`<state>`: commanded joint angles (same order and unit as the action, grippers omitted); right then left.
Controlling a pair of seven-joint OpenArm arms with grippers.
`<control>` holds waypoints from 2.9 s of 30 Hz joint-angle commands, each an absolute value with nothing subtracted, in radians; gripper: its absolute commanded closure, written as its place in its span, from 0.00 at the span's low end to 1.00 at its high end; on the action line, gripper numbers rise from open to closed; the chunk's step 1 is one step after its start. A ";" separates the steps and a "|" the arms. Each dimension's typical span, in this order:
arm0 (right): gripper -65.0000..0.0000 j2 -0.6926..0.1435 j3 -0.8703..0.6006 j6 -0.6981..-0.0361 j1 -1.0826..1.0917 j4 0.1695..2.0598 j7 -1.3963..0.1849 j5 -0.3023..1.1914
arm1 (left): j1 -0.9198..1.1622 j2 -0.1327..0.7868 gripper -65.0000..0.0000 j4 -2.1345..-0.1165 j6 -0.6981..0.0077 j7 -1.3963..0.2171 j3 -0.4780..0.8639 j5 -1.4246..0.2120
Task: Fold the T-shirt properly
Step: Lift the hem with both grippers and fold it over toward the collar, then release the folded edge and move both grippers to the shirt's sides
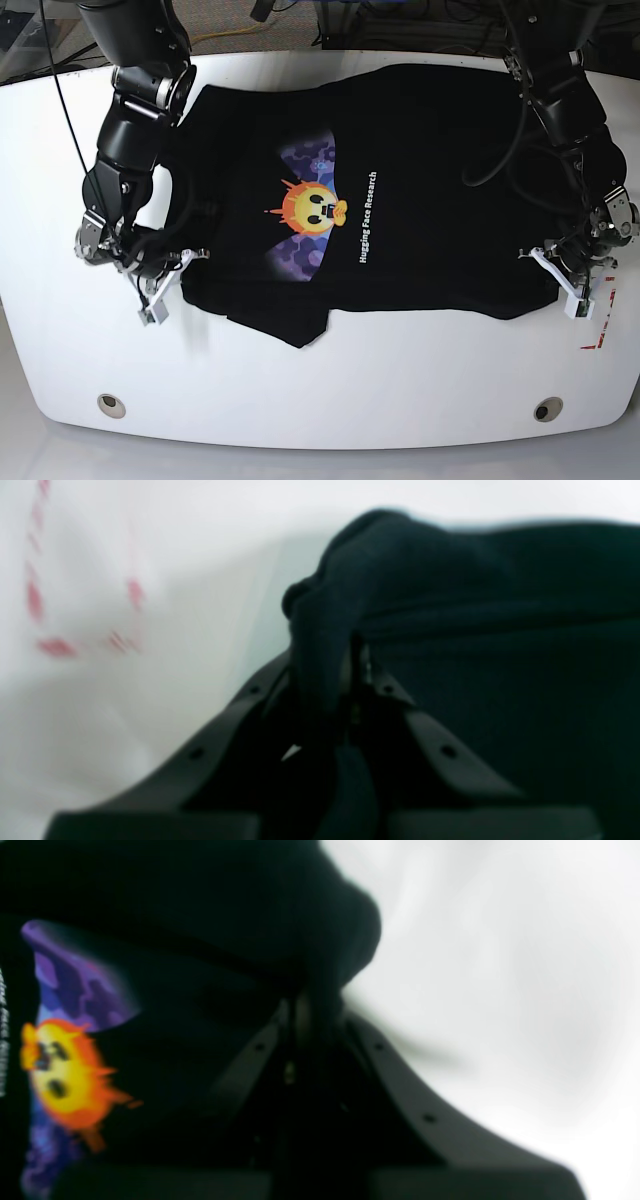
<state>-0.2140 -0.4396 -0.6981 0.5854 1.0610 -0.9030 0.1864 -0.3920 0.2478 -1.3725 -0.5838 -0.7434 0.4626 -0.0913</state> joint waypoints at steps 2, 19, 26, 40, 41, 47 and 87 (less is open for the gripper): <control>1.00 -0.229 -0.433 -0.698 0.633 1.061 -0.921 0.186 | -0.420 0.225 1.00 -1.422 -0.584 -0.769 0.463 -0.085; 1.00 -0.355 -0.326 -0.698 1.191 1.066 -1.296 0.194 | -0.707 0.257 1.00 -1.807 -0.582 -0.911 0.476 -0.085; 1.00 -0.386 -0.328 -0.698 1.210 1.122 -1.396 0.225 | -0.733 0.298 1.00 -1.810 -0.584 -0.911 0.447 -0.091; 1.00 -0.407 -0.369 -0.698 0.562 1.547 -1.396 0.496 | -0.383 0.292 1.00 -1.848 -0.591 -0.908 0.441 -0.096; 1.00 -0.401 -0.392 -0.698 0.509 1.567 -1.396 0.507 | -0.349 0.292 1.00 -1.859 -0.591 -0.908 0.441 -0.096; 1.00 -0.363 -0.478 -0.698 0.277 1.580 -1.396 0.519 | -0.122 0.291 1.00 -1.900 -0.654 -0.908 0.441 -0.096; 0.35 -0.555 -0.414 -0.698 -0.285 1.575 -1.396 1.282 | 0.501 0.473 0.21 -1.902 -0.698 -0.998 0.601 -0.618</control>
<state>-0.5547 -0.4135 -0.6981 -0.2846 1.5750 -1.3963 1.2820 0.5010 0.4733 -1.9018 -0.6981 -0.9981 0.6007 -0.6176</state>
